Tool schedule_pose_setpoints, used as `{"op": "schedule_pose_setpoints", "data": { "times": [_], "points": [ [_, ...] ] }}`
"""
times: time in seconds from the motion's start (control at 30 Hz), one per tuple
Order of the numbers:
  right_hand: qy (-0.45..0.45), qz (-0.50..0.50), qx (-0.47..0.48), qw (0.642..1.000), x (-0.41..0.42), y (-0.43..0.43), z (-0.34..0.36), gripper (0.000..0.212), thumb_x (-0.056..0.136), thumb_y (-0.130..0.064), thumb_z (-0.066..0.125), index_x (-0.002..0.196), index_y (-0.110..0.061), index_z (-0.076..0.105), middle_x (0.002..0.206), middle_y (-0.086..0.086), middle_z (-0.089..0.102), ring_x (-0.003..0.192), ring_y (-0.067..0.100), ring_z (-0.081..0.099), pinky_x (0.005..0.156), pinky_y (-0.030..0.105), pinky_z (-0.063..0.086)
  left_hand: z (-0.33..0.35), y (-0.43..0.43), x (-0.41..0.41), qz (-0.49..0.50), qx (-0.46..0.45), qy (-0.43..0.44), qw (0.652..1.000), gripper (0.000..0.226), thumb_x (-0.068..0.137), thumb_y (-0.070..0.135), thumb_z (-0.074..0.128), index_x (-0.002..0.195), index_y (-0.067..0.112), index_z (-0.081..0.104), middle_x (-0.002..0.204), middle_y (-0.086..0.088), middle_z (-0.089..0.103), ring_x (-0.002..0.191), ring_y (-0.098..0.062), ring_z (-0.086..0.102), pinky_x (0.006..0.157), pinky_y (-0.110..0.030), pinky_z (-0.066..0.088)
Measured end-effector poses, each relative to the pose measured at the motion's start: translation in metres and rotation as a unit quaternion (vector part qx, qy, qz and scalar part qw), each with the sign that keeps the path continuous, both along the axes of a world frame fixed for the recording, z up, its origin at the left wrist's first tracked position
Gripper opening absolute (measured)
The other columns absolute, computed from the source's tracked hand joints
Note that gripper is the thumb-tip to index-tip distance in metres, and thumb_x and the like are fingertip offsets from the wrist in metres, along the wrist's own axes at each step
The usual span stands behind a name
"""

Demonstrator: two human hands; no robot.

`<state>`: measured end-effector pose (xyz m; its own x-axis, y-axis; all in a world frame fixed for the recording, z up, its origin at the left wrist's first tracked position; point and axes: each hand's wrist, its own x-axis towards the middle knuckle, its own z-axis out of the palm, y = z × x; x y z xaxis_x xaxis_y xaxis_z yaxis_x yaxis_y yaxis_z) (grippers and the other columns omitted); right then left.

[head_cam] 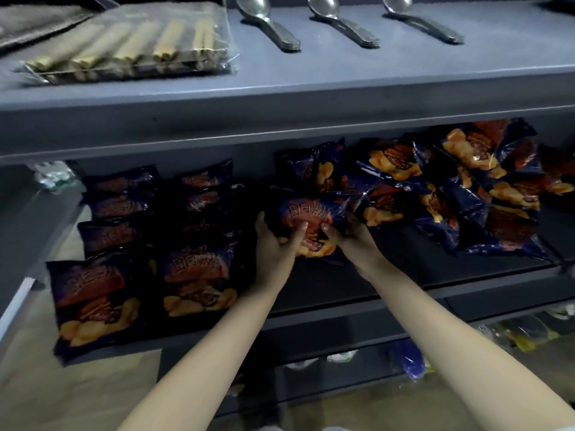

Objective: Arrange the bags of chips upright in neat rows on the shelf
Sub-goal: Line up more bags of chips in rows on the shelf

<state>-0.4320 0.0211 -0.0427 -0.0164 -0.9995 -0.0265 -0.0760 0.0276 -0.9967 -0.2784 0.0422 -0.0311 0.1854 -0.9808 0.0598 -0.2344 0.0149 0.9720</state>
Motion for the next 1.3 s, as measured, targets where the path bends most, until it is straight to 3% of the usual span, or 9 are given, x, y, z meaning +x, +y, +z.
{"op": "schedule_pose_setpoints", "data": {
  "times": [0.17,0.3,0.4,0.53,0.7,0.83,1.0,1.13,1.3],
  "points": [
    [0.035,-0.014,0.009,0.999,0.020,-0.024,0.001,0.047,0.092,-0.016,0.058,0.133,-0.010,0.037,0.120,0.000,0.053,0.108,0.010,0.048,0.085,0.019,0.038,-0.012,0.031,-0.002,-0.034,-0.012,-0.139,0.990,0.079,0.088,0.024,0.061,0.149,0.015,0.011,0.155,-0.004,0.010,0.142,-0.015,0.013,0.107,-0.016,0.012],
    [0.083,0.004,0.034,0.996,0.038,-0.050,-0.002,0.044,0.094,-0.023,0.055,0.132,-0.008,0.040,0.110,-0.002,0.055,0.110,0.019,0.050,0.090,0.031,0.041,-0.023,0.044,0.008,-0.082,-0.023,-0.184,0.979,0.056,0.089,0.017,0.057,0.139,0.019,0.032,0.146,0.001,0.028,0.136,-0.012,0.027,0.110,-0.020,0.021],
    [0.102,0.005,0.051,0.994,0.050,-0.067,-0.003,0.045,0.095,-0.026,0.052,0.135,-0.011,0.038,0.124,0.009,0.054,0.117,0.025,0.050,0.100,0.039,0.042,-0.031,0.046,0.015,-0.147,-0.015,-0.271,0.951,0.046,0.094,0.023,0.049,0.138,0.023,0.037,0.152,0.002,0.022,0.140,-0.013,0.019,0.113,-0.026,0.020],
    [0.097,0.030,0.053,0.993,0.063,-0.080,0.002,0.043,0.096,-0.023,0.050,0.135,-0.012,0.037,0.125,0.006,0.050,0.116,0.019,0.047,0.101,0.035,0.040,-0.040,0.044,0.020,-0.175,0.018,-0.330,0.928,0.045,0.097,0.030,0.043,0.140,0.025,0.035,0.156,0.003,0.012,0.143,-0.016,0.008,0.116,-0.030,0.013],
    [0.075,0.046,0.074,0.993,0.069,-0.092,0.002,0.043,0.097,-0.020,0.049,0.137,-0.010,0.038,0.130,0.008,0.049,0.123,0.024,0.046,0.107,0.042,0.038,-0.049,0.047,0.021,-0.186,-0.030,-0.402,0.896,0.054,0.088,0.043,0.024,0.135,0.022,0.042,0.153,0.001,0.023,0.142,-0.021,0.013,0.111,-0.026,0.001],
    [0.059,0.024,0.076,0.995,0.066,-0.102,0.002,0.047,0.098,-0.018,0.047,0.141,-0.009,0.031,0.132,0.008,0.045,0.124,0.022,0.042,0.107,0.039,0.037,-0.053,0.046,0.021,-0.176,-0.046,-0.418,0.890,0.061,0.083,0.047,0.018,0.131,0.021,0.046,0.150,0.000,0.030,0.141,-0.022,0.019,0.114,-0.032,0.007],
    [0.024,0.000,0.075,0.997,0.057,-0.115,0.002,0.047,0.098,-0.018,0.046,0.142,-0.014,0.031,0.139,0.011,0.045,0.128,0.025,0.045,0.100,0.033,0.040,-0.054,0.045,0.021,-0.176,-0.046,-0.433,0.883,0.053,0.086,0.042,0.024,0.126,0.017,0.051,0.145,-0.005,0.039,0.136,-0.027,0.030,0.114,-0.042,0.017],
    [0.038,-0.019,0.078,0.996,0.060,-0.122,0.002,0.055,0.099,-0.021,0.045,0.148,-0.017,0.020,0.149,0.006,0.035,0.135,0.022,0.035,0.106,0.029,0.032,-0.057,0.045,0.019,-0.159,-0.051,-0.467,0.868,0.042,0.086,0.038,0.034,0.118,0.020,0.055,0.135,-0.005,0.051,0.127,-0.028,0.045,0.107,-0.046,0.033],
    [0.058,-0.014,0.065,0.996,0.072,-0.124,0.002,0.049,0.099,-0.022,0.045,0.145,-0.019,0.029,0.142,0.005,0.043,0.132,0.021,0.039,0.106,0.032,0.034,-0.059,0.045,0.019,-0.165,-0.063,-0.461,0.869,0.043,0.088,0.037,0.033,0.121,0.017,0.052,0.138,-0.007,0.047,0.130,-0.030,0.040,0.110,-0.046,0.025]
  ]
}}
